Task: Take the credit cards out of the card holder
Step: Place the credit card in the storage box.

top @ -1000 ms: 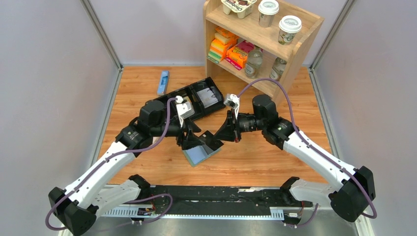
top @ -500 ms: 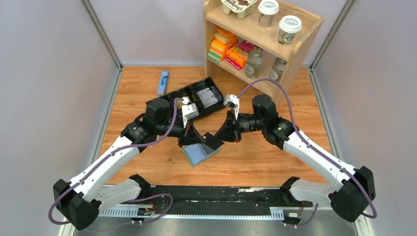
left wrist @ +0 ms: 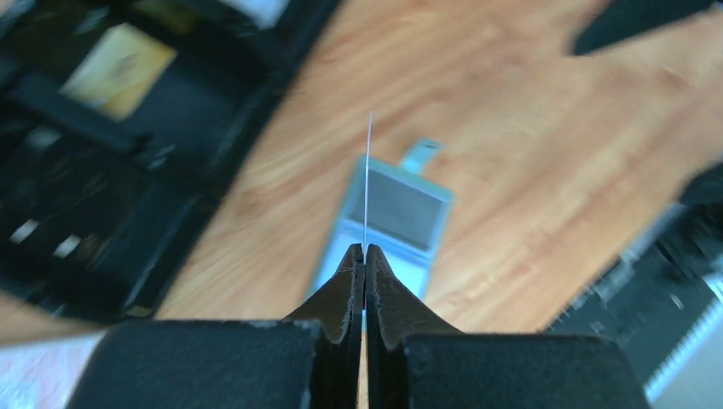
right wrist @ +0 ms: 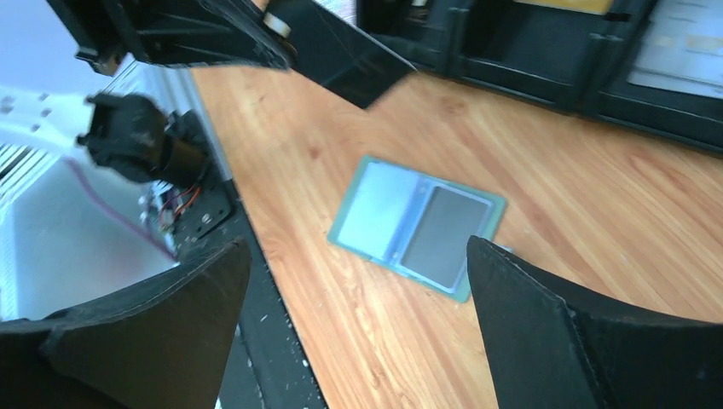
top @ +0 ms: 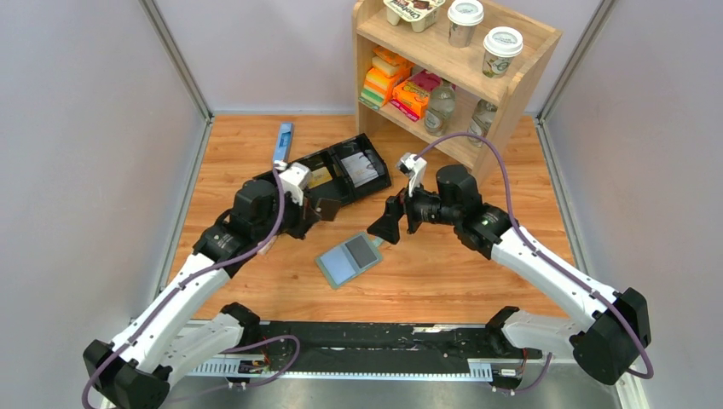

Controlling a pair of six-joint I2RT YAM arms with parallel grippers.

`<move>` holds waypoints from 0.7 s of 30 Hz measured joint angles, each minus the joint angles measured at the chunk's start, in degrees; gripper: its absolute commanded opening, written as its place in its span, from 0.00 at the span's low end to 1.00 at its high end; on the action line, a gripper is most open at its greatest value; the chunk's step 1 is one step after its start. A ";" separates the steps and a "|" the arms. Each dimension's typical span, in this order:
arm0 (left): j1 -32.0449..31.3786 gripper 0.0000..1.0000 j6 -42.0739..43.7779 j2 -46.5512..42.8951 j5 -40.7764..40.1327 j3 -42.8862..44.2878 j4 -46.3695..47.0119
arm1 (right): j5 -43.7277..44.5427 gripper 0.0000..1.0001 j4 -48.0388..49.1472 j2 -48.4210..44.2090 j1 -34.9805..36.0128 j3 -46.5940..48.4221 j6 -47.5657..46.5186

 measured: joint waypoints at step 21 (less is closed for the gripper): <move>19.45 0.00 -23.26 12.59 -16.85 -6.99 12.85 | 17.46 1.00 4.42 1.53 -1.40 -2.82 15.21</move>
